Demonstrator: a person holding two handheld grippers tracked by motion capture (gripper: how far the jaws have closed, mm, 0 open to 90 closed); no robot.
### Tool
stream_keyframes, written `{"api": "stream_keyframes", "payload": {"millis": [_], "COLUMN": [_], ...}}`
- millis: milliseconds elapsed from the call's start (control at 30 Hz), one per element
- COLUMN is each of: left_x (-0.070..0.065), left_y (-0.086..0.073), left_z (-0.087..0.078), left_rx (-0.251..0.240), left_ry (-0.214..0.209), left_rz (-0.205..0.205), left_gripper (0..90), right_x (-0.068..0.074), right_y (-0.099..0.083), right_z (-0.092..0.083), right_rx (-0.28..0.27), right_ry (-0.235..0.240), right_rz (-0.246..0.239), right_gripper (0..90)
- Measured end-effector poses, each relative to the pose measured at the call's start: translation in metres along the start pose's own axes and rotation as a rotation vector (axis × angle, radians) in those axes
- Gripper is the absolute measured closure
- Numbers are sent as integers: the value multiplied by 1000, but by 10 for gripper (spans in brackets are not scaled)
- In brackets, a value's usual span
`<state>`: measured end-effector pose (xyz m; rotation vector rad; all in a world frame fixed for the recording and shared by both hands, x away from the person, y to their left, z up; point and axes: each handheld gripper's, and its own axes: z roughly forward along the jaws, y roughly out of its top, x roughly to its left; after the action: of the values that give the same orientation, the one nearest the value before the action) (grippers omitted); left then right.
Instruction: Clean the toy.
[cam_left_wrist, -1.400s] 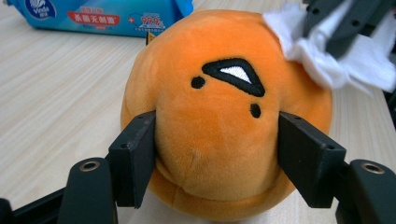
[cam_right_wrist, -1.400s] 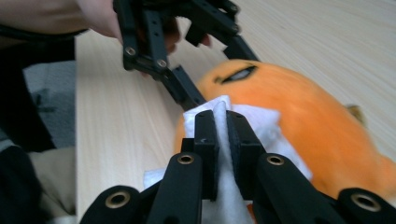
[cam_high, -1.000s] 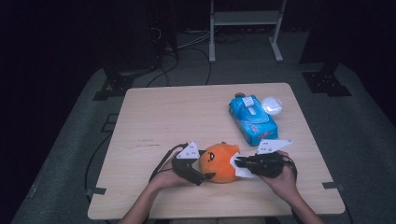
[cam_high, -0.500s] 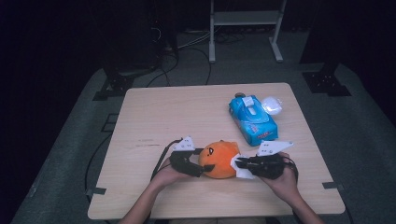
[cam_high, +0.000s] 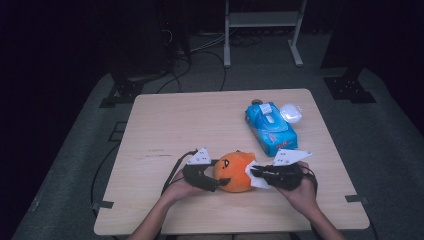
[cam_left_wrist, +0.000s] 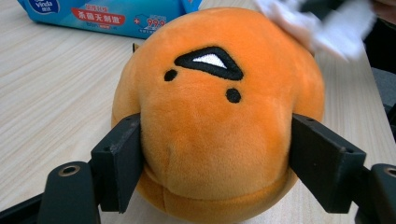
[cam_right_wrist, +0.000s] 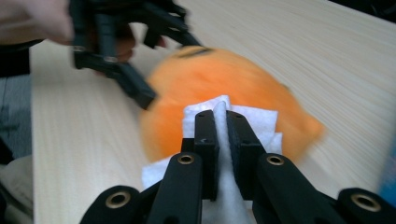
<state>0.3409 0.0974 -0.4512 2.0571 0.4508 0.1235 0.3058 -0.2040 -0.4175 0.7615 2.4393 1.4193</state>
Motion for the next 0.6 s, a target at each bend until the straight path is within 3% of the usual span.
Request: {"api": "stream_keyframes", "payload": {"millis": [133,267,367,600], "left_x": [-3,-6,-6,-3], "left_y": [2,5,5,2], "left_z": [1,2,2,1], "left_rx": [-1,15,19,8], "left_ry": [2,7,6,-11], "left_rz": [16,47,48,32], "left_gripper": [229,230,230,204], "right_x": [-11,4,12,1], "right_y": [-8,0,6,-2], "right_z": [-5,4,12,5], "right_rx": [2,4,3,16], "right_ry": [-3,40,65,38], "right_rz": [47,9,-23,-6], "right_gripper": [831,830,830,828]}}
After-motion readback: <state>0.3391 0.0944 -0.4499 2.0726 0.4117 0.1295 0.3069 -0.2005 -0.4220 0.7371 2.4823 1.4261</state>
